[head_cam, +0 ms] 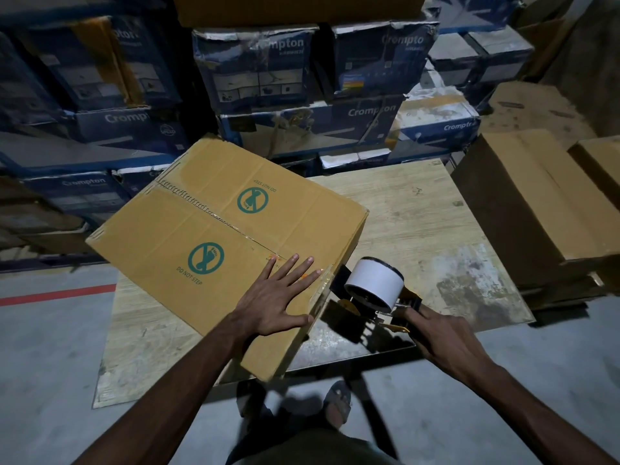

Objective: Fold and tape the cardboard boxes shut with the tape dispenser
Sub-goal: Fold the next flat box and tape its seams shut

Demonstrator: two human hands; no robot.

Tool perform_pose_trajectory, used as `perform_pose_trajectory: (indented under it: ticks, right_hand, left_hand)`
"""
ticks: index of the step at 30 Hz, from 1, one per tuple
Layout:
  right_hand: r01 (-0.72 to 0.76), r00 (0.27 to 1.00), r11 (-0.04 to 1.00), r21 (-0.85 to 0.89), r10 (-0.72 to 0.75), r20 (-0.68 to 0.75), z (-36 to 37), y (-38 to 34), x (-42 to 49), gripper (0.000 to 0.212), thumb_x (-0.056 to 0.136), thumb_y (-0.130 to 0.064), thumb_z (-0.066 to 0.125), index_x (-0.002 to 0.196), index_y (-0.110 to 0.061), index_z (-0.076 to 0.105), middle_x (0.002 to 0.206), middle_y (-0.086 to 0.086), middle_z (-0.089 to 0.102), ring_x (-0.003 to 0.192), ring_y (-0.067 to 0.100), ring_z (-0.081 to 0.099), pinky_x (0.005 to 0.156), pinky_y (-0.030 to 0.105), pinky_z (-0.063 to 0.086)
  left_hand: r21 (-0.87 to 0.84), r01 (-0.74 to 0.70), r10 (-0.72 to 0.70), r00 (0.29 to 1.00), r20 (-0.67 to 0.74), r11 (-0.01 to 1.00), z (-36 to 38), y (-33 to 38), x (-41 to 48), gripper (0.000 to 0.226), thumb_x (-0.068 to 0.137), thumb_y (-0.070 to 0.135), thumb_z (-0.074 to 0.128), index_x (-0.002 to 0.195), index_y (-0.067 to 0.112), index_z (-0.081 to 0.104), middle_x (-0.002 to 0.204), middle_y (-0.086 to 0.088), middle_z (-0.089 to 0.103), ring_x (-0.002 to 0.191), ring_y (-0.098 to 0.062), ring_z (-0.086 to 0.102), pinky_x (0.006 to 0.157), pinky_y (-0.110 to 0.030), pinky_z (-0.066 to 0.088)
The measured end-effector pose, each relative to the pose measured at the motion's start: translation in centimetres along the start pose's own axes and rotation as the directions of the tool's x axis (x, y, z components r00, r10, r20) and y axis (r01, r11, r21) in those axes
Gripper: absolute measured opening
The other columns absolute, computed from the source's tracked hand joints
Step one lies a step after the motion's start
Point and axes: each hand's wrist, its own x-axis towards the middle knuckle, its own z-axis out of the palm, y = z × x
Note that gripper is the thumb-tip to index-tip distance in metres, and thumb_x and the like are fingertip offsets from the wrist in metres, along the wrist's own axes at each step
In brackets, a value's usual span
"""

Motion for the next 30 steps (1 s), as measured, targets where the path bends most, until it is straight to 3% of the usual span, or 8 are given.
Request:
perform_pose_trajectory:
  ticks: [5, 10, 13, 17, 20, 24, 26, 30]
  right_hand:
    - [0.034, 0.999, 0.999, 0.019, -0.035, 0.037, 4.3, 0.7, 0.7, 0.076, 0.062, -0.014, 0.092, 0.124, -0.032, 0.051, 0.102, 0.004, 0.07, 0.051, 0.023, 0.06, 0.038, 0.028, 0.04]
    - [0.018, 0.996, 1.0, 0.025, -0.02, 0.09, 6.8, 1.6, 0.7, 0.079, 0.056, -0.017, 0.095, 0.12, -0.033, 0.051, 0.097, 0.002, 0.071, 0.049, 0.022, 0.061, 0.037, 0.028, 0.04]
    - [-0.004, 0.998, 1.0, 0.025, 0.003, 0.064, 8.0, 0.9, 1.6, 0.07, 0.064, -0.022, 0.09, 0.122, -0.032, 0.052, 0.101, 0.003, 0.071, 0.048, 0.026, 0.06, 0.038, 0.031, 0.041]
    - [-0.017, 0.999, 0.992, 0.129, 0.013, 0.03, 9.9, -1.2, 2.5, 0.042, 0.082, -0.027, 0.068, 0.122, -0.027, 0.053, 0.103, 0.007, 0.069, 0.05, 0.031, 0.06, 0.039, 0.034, 0.043]
    - [-0.04, 0.999, 0.981, 0.19, 0.039, 0.012, 11.5, -1.4, 2.9, 0.05, 0.078, -0.019, 0.081, 0.118, -0.024, 0.05, 0.099, 0.01, 0.068, 0.053, 0.036, 0.06, 0.041, 0.035, 0.045]
    - [0.0, 1.0, 0.976, 0.219, 0.006, -0.026, 12.2, -1.3, 3.4, 0.034, 0.088, -0.035, 0.058, 0.119, -0.024, 0.05, 0.092, 0.011, 0.069, 0.054, 0.037, 0.062, 0.04, 0.034, 0.045]
    - [0.006, 0.999, 0.964, 0.267, 0.003, -0.032, 12.0, -1.2, 3.4, 0.036, 0.087, -0.039, 0.047, 0.12, -0.024, 0.05, 0.09, 0.011, 0.07, 0.056, 0.038, 0.062, 0.042, 0.034, 0.044]
    - [-0.085, 0.995, 0.898, 0.431, 0.053, 0.086, 11.2, -1.7, 3.8, 0.03, 0.092, -0.032, 0.052, 0.121, -0.03, 0.046, 0.08, -0.003, 0.061, 0.067, 0.029, 0.055, 0.054, 0.038, 0.037]
  left_hand:
    - [-0.021, 0.019, -0.019, 1.0, 0.014, 1.0, -0.3, 0.2, 0.1, 0.097, 0.091, 0.081, 0.04, 0.163, 0.042, -0.013, 0.17, 0.015, -0.023, 0.157, -0.013, -0.022, 0.126, -0.058, -0.008]
    - [-0.026, 0.026, -0.025, 0.999, 0.038, 0.999, -0.3, 0.1, 0.1, 0.097, 0.09, 0.084, 0.037, 0.163, 0.042, -0.013, 0.17, 0.016, -0.023, 0.157, -0.012, -0.022, 0.126, -0.06, -0.005]
    - [-0.023, 0.027, -0.027, 0.999, 0.033, 0.999, -0.2, 0.0, 0.3, 0.097, 0.09, 0.086, 0.035, 0.163, 0.042, -0.012, 0.17, 0.016, -0.023, 0.157, -0.013, -0.022, 0.126, -0.06, -0.004]
    - [-0.02, 0.023, -0.023, 0.999, 0.025, 1.0, 0.0, 0.1, 0.3, 0.098, 0.09, 0.083, 0.04, 0.163, 0.042, -0.011, 0.171, 0.014, -0.021, 0.158, -0.014, -0.02, 0.126, -0.061, -0.002]
    - [-0.025, 0.033, -0.032, 0.999, 0.03, 0.999, -0.2, 0.4, 0.4, 0.102, 0.088, 0.079, 0.047, 0.163, 0.041, -0.01, 0.171, 0.013, -0.019, 0.158, -0.015, -0.019, 0.125, -0.062, 0.0]
    - [-0.004, 0.084, -0.084, 0.993, 0.079, 0.996, 0.1, 1.3, 0.6, 0.117, 0.077, 0.084, 0.052, 0.163, 0.04, -0.014, 0.17, 0.01, -0.025, 0.157, -0.019, -0.024, 0.125, -0.064, -0.002]
    - [0.002, 0.094, -0.093, 0.991, 0.092, 0.996, 0.2, 1.6, 0.7, 0.12, 0.074, 0.085, 0.052, 0.163, 0.039, -0.015, 0.17, 0.01, -0.026, 0.156, -0.021, -0.026, 0.125, -0.064, -0.002]
    - [-0.007, 0.099, -0.098, 0.991, 0.091, 0.995, 0.1, 1.7, 0.7, 0.123, 0.072, 0.081, 0.057, 0.163, 0.039, -0.013, 0.171, 0.009, -0.024, 0.157, -0.022, -0.024, 0.125, -0.065, -0.001]
